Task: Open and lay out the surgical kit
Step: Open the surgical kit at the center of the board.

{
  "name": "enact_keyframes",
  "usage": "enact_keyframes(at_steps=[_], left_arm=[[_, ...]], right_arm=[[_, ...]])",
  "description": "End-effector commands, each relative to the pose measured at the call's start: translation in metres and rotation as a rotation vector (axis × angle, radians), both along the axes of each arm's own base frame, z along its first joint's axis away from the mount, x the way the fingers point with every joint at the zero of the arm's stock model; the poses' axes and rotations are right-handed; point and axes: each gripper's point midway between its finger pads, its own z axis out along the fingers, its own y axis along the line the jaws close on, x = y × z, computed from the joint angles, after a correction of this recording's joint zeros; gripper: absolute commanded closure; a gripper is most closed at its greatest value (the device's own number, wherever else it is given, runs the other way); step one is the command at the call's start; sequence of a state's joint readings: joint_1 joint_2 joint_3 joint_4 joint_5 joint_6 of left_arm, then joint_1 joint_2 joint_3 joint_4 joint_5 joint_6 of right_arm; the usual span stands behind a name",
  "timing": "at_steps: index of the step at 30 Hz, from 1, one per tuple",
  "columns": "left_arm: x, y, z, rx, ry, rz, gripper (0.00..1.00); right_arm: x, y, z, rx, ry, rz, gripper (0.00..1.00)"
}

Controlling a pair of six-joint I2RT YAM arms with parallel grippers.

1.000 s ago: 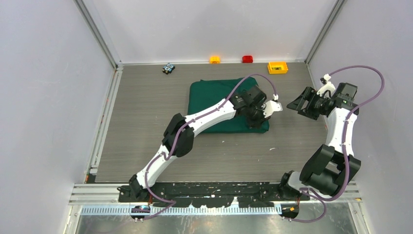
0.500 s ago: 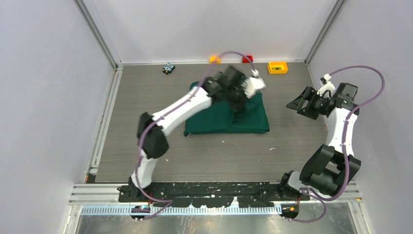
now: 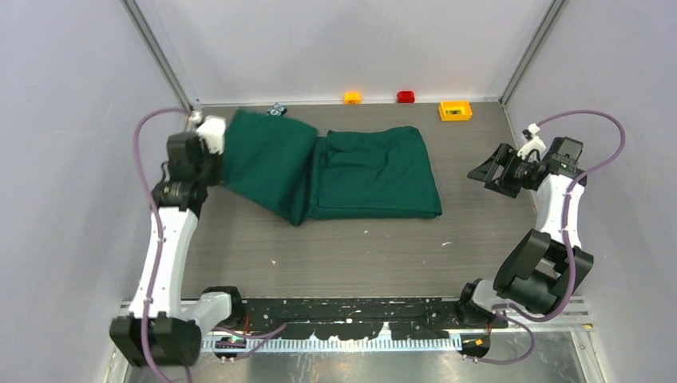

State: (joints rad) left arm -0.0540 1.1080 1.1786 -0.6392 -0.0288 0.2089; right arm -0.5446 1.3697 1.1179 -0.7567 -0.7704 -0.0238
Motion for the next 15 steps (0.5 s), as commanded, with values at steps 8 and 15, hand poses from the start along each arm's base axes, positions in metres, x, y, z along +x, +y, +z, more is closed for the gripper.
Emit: enact_keyframes(at_steps=[8, 15], left_arm=[[-0.075, 0.161, -0.094, 0.577, 0.143, 0.51, 0.0], [-0.049, 0.143, -0.074, 0.405, 0.156, 0.472, 0.0]], right_arm=[[0.024, 0.085, 0.016, -0.278, -0.134, 0.329, 0.21], [0.044, 0.204, 0.019, -0.426, -0.221, 0.679, 0.21]])
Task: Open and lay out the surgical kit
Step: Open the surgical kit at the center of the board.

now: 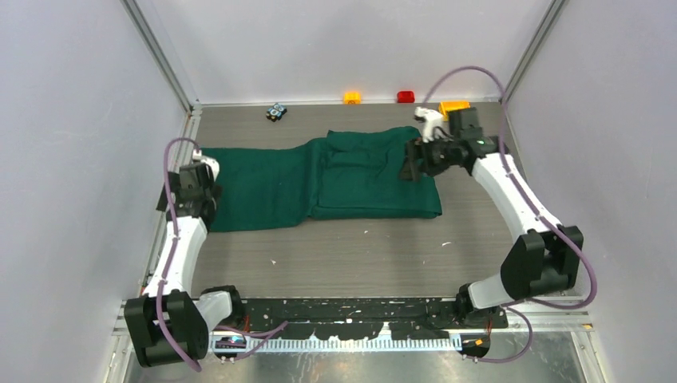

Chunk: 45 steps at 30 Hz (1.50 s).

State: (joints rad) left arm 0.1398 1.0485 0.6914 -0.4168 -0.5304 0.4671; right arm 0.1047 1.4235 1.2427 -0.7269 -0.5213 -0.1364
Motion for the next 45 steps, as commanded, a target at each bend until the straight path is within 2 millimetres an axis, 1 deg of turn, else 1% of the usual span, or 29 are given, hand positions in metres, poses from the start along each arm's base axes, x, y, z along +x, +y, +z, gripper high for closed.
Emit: enact_keyframes(at_steps=[1, 2, 4, 8, 10, 11, 13, 16, 19, 24, 27, 31, 38, 43, 45], left_arm=[[0.038, -0.008, 0.053, -0.1, -0.175, 0.011, 0.0], [0.045, -0.015, 0.062, -0.148, -0.201, 0.003, 0.0], [0.055, -0.03, 0.071, -0.248, -0.228, -0.023, 0.0], [0.071, -0.061, 0.086, -0.427, -0.274, -0.103, 0.0], [0.075, -0.073, 0.092, -0.481, -0.29, -0.144, 0.0], [0.077, -0.078, 0.095, -0.505, -0.299, -0.156, 0.0], [0.078, -0.08, 0.099, -0.518, -0.311, -0.164, 0.0], [0.078, -0.081, 0.102, -0.523, -0.319, -0.165, 0.0], [0.076, -0.082, 0.104, -0.526, -0.324, -0.171, 0.0], [0.073, -0.084, 0.107, -0.524, -0.332, -0.184, 0.0], [0.073, -0.084, 0.107, -0.522, -0.333, -0.186, 0.0], [0.073, -0.085, 0.104, -0.528, -0.328, -0.189, 0.0], [0.074, -0.085, 0.101, -0.53, -0.32, -0.191, 0.0], [0.074, -0.086, 0.101, -0.532, -0.321, -0.194, 0.0], [0.074, -0.086, 0.102, -0.534, -0.324, -0.194, 0.0]], right_arm=[[0.026, 0.056, 0.009, -0.131, -0.13, 0.162, 0.21], [0.026, 0.072, 0.005, -0.156, -0.135, 0.207, 0.21], [0.023, 0.103, -0.009, -0.208, -0.121, 0.292, 0.21], [0.013, 0.158, -0.028, -0.262, -0.11, 0.437, 0.22], [0.006, 0.183, -0.036, -0.268, -0.099, 0.497, 0.22], [0.002, 0.194, -0.04, -0.272, -0.09, 0.523, 0.23], [-0.004, 0.213, -0.045, -0.272, -0.085, 0.568, 0.25], [-0.01, 0.233, -0.051, -0.264, -0.081, 0.61, 0.27], [-0.011, 0.244, -0.057, -0.254, -0.059, 0.63, 0.3], [-0.008, 0.25, -0.064, -0.247, -0.04, 0.643, 0.38], [-0.011, 0.253, -0.07, -0.237, -0.012, 0.665, 0.4], [-0.02, 0.257, -0.076, -0.214, 0.036, 0.701, 0.41], [-0.029, 0.264, -0.079, -0.169, 0.082, 0.731, 0.41], [-0.028, 0.263, -0.082, -0.176, 0.086, 0.727, 0.54], [-0.027, 0.263, -0.081, -0.178, 0.081, 0.726, 0.57]])
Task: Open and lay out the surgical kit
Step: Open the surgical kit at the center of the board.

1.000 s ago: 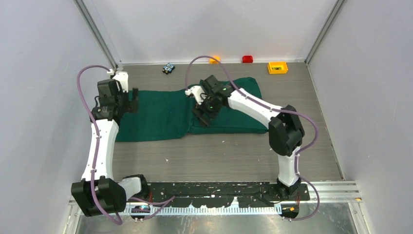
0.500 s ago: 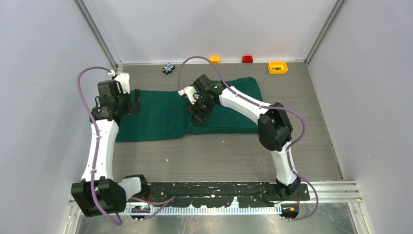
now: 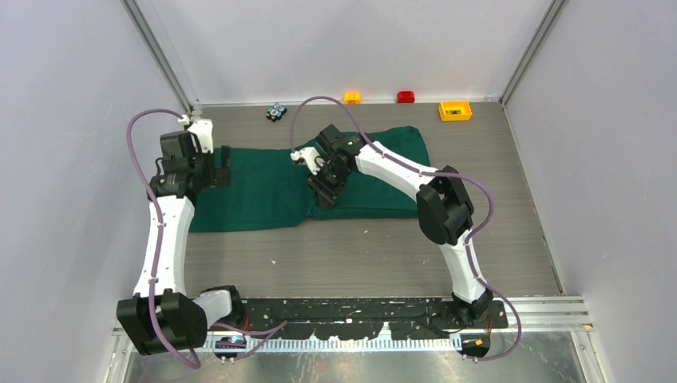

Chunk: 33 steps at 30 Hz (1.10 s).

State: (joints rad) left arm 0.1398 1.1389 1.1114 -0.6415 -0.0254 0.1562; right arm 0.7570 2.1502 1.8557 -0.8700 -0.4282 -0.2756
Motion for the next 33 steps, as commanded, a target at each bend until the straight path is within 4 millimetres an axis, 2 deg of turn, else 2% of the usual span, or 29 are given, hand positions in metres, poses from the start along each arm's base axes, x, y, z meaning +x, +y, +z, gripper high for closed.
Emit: enact_keyframes(at_steps=[1, 6, 10, 19, 24, 29, 33], left_arm=[[0.003, -0.002, 0.019, -0.012, -0.062, -0.004, 0.0], [0.004, -0.002, 0.02, -0.013, -0.064, -0.005, 0.0], [0.004, -0.002, 0.019, -0.013, -0.064, -0.005, 0.0], [0.005, -0.002, 0.019, -0.01, -0.063, -0.008, 0.0], [0.006, -0.002, 0.018, -0.012, -0.061, -0.006, 0.0], [0.009, -0.008, 0.018, -0.04, -0.063, -0.032, 0.0], [0.015, -0.014, 0.019, -0.076, -0.066, -0.049, 0.0]], right_arm=[[0.003, 0.011, 0.018, 0.049, -0.021, 0.017, 0.58], [0.005, 0.012, 0.022, 0.056, -0.027, 0.015, 0.6], [0.008, 0.012, 0.02, 0.052, -0.026, 0.005, 0.66], [0.008, 0.014, 0.018, 0.053, -0.017, 0.001, 0.84], [0.011, 0.012, 0.021, 0.046, -0.034, -0.011, 0.98], [0.024, -0.001, 0.046, 0.048, -0.11, -0.065, 0.99], [0.044, -0.027, 0.082, 0.075, -0.192, -0.158, 0.99]])
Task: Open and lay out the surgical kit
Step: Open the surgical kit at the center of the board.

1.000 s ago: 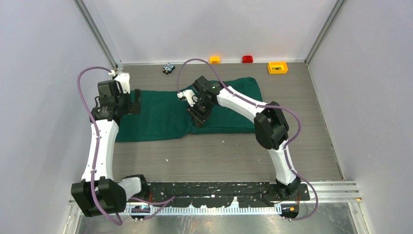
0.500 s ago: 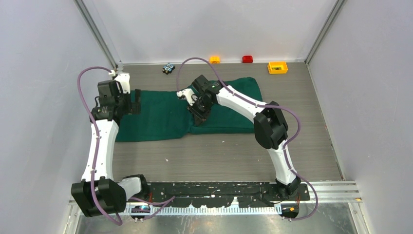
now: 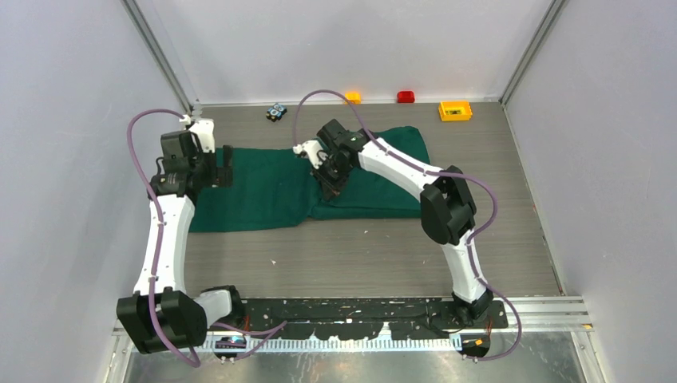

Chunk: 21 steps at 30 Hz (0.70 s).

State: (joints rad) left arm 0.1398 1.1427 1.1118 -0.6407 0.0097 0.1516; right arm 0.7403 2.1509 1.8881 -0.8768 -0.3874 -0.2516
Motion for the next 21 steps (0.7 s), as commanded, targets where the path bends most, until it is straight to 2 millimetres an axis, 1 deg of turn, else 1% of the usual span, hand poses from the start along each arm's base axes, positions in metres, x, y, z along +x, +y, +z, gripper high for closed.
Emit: enact_keyframes(at_steps=[1, 4, 6, 8, 10, 11, 12, 14, 16, 17, 19, 20, 21], left_arm=[[0.015, -0.01, 0.02, -0.061, -0.068, -0.029, 0.0], [0.02, -0.016, 0.023, -0.095, -0.082, -0.044, 0.0], [0.024, -0.02, 0.025, -0.114, -0.089, -0.057, 0.0], [0.027, -0.023, 0.026, -0.132, -0.09, -0.068, 0.0], [0.031, -0.026, 0.025, -0.15, -0.087, -0.078, 0.0], [0.032, -0.028, 0.025, -0.159, -0.087, -0.081, 0.0], [0.034, -0.029, 0.025, -0.169, -0.086, -0.085, 0.0], [0.036, -0.033, 0.024, -0.186, -0.084, -0.094, 0.0], [0.037, -0.036, 0.024, -0.2, -0.082, -0.101, 0.0], [0.038, -0.037, 0.024, -0.204, -0.084, -0.104, 0.0], [0.038, -0.038, 0.023, -0.207, -0.082, -0.108, 0.0], [0.037, -0.038, 0.021, -0.209, -0.079, -0.109, 0.0], [0.037, -0.038, 0.02, -0.208, -0.078, -0.109, 0.0]], right_arm=[[0.034, -0.032, 0.084, 0.092, -0.187, -0.129, 0.99], [0.049, -0.076, 0.11, 0.107, -0.234, -0.227, 0.99], [0.057, -0.115, 0.127, 0.12, -0.262, -0.314, 0.99], [0.062, -0.162, 0.146, 0.131, -0.303, -0.414, 0.99], [0.065, -0.219, 0.156, 0.111, -0.35, -0.533, 0.99], [0.066, -0.252, 0.158, 0.091, -0.378, -0.607, 0.99], [0.067, -0.295, 0.158, 0.066, -0.403, -0.706, 0.99], [0.057, -0.367, 0.153, 0.013, -0.437, -0.858, 0.99], [0.042, -0.435, 0.143, -0.055, -0.466, -0.999, 0.99], [0.032, -0.469, 0.133, -0.1, -0.47, -1.066, 0.99], [0.009, -0.532, 0.108, -0.196, -0.453, -1.177, 0.99], [-0.004, -0.56, 0.092, -0.228, -0.43, -1.239, 0.98], [-0.013, -0.583, 0.081, -0.247, -0.414, -1.29, 0.95]])
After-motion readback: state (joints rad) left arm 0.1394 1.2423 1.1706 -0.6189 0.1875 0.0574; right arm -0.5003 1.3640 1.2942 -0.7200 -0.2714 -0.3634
